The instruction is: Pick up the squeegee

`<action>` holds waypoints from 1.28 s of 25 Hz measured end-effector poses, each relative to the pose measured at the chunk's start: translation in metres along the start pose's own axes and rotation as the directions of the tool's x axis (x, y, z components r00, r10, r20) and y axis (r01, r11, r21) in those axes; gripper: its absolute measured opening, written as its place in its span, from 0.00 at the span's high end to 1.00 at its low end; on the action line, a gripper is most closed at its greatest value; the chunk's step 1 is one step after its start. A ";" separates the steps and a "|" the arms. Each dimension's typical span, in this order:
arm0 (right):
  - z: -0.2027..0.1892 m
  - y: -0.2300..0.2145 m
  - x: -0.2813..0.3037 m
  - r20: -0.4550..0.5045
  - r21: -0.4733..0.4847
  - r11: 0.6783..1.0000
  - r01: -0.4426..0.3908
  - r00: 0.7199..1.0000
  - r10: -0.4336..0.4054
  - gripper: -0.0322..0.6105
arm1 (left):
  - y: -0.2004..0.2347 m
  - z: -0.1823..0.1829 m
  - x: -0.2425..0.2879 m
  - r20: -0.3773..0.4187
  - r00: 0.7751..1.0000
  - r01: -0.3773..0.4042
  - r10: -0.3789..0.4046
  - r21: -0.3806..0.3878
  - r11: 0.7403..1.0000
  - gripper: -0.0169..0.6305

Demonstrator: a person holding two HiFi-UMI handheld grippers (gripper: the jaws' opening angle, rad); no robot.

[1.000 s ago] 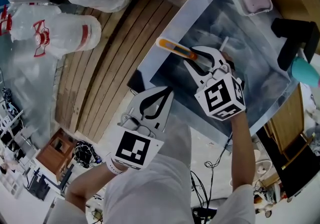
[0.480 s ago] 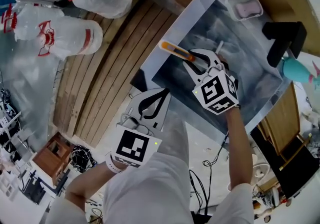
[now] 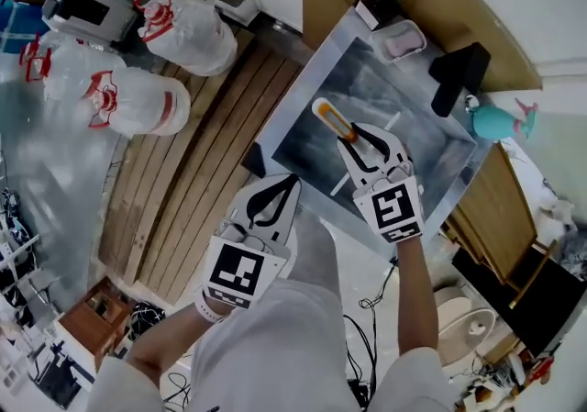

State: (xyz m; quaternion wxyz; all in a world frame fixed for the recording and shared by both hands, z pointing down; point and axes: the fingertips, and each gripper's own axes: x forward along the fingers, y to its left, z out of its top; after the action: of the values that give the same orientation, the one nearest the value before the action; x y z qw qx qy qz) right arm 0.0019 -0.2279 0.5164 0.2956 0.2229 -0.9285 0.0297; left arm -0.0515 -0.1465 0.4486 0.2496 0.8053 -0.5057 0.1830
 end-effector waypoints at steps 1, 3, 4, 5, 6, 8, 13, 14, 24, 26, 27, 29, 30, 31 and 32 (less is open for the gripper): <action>0.011 -0.002 -0.014 0.023 0.018 0.999 0.028 0.999 -0.028 0.79 | -0.004 0.007 -0.006 0.013 1.000 0.002 -0.002 0.003 1.000 0.97; 0.032 -0.005 -0.042 0.067 0.047 0.995 0.084 0.994 -0.087 0.79 | -0.010 0.020 -0.017 0.039 0.999 0.006 -0.007 0.011 1.000 0.97; 0.042 -0.006 -0.055 0.087 0.060 0.992 0.111 0.989 -0.116 0.79 | -0.012 0.026 -0.022 0.050 0.999 0.010 -0.010 0.016 1.000 0.97; 0.052 -0.006 -0.069 0.106 0.071 0.988 0.139 0.984 -0.146 0.79 | -0.015 0.031 -0.028 0.059 0.998 0.014 -0.015 0.021 1.000 0.97; 0.062 -0.006 -0.081 0.122 0.080 0.983 0.168 0.977 -0.176 0.79 | -0.017 0.037 -0.034 0.069 0.997 0.018 -0.020 0.026 0.999 0.97; 0.080 -0.006 -0.106 0.151 0.096 0.970 0.224 0.960 -0.237 0.79 | -0.021 0.053 -0.044 0.097 0.995 0.026 -0.030 0.040 0.999 0.97; 0.115 -0.004 -0.167 0.224 0.175 0.919 0.352 0.895 -0.385 0.79 | -0.032 0.084 -0.065 0.176 0.983 0.036 -0.049 0.076 0.996 0.97; 0.118 -0.004 -0.180 0.236 0.186 0.906 0.379 0.878 -0.416 0.79 | -0.034 0.088 -0.069 0.189 0.980 0.039 -0.054 0.083 0.996 0.97; 0.138 0.017 -0.287 0.274 0.348 0.765 0.542 0.721 -0.636 0.79 | -0.044 0.114 -0.114 0.259 0.962 0.072 -0.092 0.087 0.994 0.97; 0.132 0.022 -0.299 0.266 0.355 0.746 0.563 0.704 -0.658 0.79 | -0.045 0.113 -0.118 0.265 0.960 0.069 -0.090 0.089 0.994 0.97; 0.129 0.024 -0.303 0.261 0.357 0.739 0.571 0.699 -0.666 0.79 | -0.045 0.113 -0.118 0.268 0.959 0.067 -0.088 0.087 0.994 0.97; 0.121 0.026 -0.309 0.251 0.369 0.727 0.579 0.692 -0.677 0.79 | -0.046 0.113 -0.117 0.271 0.959 0.066 -0.086 0.084 0.994 0.97; 0.116 0.026 -0.311 0.245 0.377 0.722 0.580 0.689 -0.682 0.79 | -0.046 0.114 -0.116 0.272 0.958 0.066 -0.086 0.083 0.994 0.97; 0.112 0.027 -0.312 0.239 0.385 0.717 0.581 0.688 -0.685 0.79 | -0.047 0.114 -0.115 0.274 0.958 0.066 -0.087 0.084 0.994 0.97; 0.107 0.028 -0.313 0.232 0.392 0.714 0.580 0.689 -0.687 0.79 | -0.048 0.115 -0.114 0.277 0.957 0.066 -0.088 0.086 0.994 0.97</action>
State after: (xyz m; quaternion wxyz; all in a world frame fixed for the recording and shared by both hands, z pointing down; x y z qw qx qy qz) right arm 0.1597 -0.0988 0.2546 0.0755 0.5746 -0.8147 0.0176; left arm -0.0514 -0.1139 0.2826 0.1517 0.8510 -0.4969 0.0761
